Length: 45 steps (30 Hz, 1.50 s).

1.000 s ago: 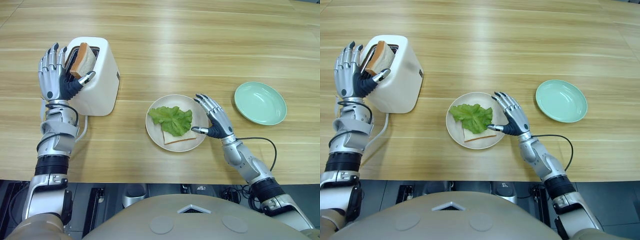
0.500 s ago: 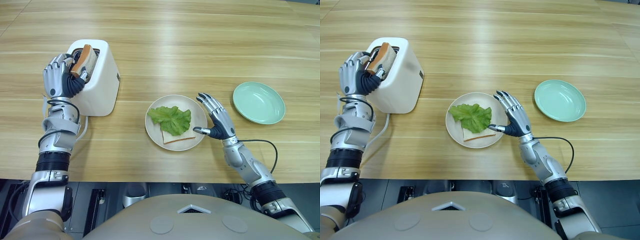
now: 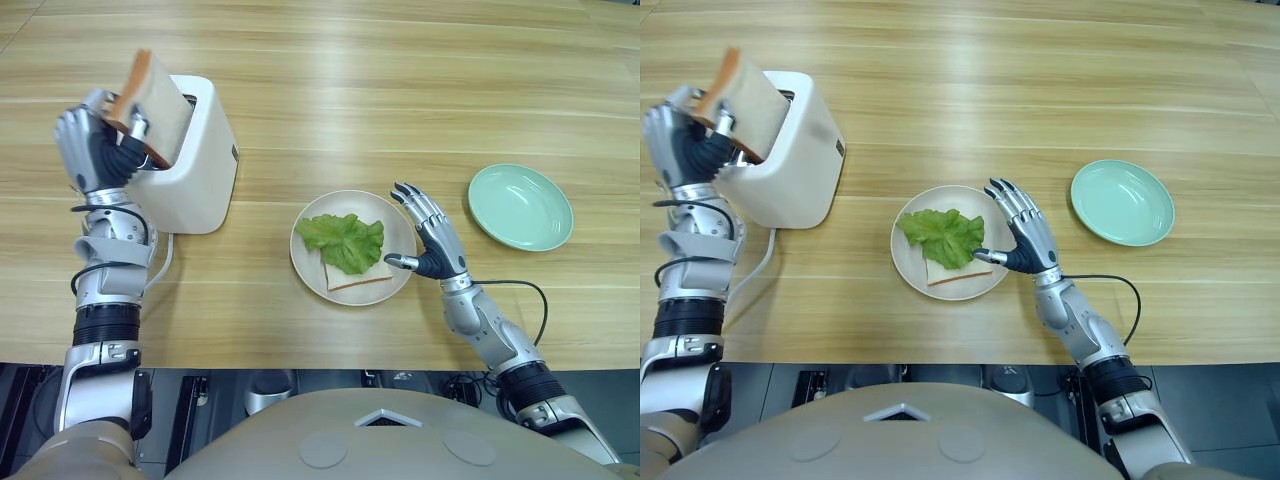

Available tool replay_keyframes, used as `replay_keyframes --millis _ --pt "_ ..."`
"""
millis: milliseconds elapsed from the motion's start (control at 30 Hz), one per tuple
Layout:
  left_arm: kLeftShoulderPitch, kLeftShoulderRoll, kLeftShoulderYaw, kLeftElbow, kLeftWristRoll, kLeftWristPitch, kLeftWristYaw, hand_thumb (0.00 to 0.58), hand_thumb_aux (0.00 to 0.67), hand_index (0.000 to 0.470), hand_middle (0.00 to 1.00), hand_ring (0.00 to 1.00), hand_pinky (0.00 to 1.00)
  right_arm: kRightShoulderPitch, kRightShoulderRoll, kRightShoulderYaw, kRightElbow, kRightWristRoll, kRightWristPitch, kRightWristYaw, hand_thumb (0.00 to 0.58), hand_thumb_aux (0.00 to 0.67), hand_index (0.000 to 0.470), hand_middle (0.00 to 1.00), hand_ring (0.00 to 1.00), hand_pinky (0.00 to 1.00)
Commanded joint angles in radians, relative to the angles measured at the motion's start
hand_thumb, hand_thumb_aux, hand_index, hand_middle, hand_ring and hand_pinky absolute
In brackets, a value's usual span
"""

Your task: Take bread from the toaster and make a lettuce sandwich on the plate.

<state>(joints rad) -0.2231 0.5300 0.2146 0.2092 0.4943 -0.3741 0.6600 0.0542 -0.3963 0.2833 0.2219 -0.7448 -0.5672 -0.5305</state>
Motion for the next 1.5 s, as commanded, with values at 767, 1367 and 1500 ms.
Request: replay_keyframes --millis 767,1367,1500 --pt "0.108 -0.349 -0.466 0.128 -0.398 -0.216 -0.749 0.58 0.67 0.46 1.0 1.0 1.0 0.088 -0.062 -0.112 -0.179 0.062 -0.146 0.024 0.0 0.0 0.0 0.0 0.0 0.0" --pt "0.108 -0.411 -0.462 0.282 -0.32 -0.222 -0.769 0.58 0.67 0.46 1.0 1.0 1.0 0.119 -0.043 0.055 -0.202 -0.071 -0.141 0.23 0.0 0.0 0.0 0.0 0.0 0.0" --pt "0.071 -0.404 -0.455 0.385 -0.281 -0.241 -0.732 0.58 0.67 0.46 1.0 1.0 1.0 0.108 -0.043 0.101 -0.129 -0.105 -0.119 0.263 0.0 0.0 0.0 0.0 0.0 0.0"
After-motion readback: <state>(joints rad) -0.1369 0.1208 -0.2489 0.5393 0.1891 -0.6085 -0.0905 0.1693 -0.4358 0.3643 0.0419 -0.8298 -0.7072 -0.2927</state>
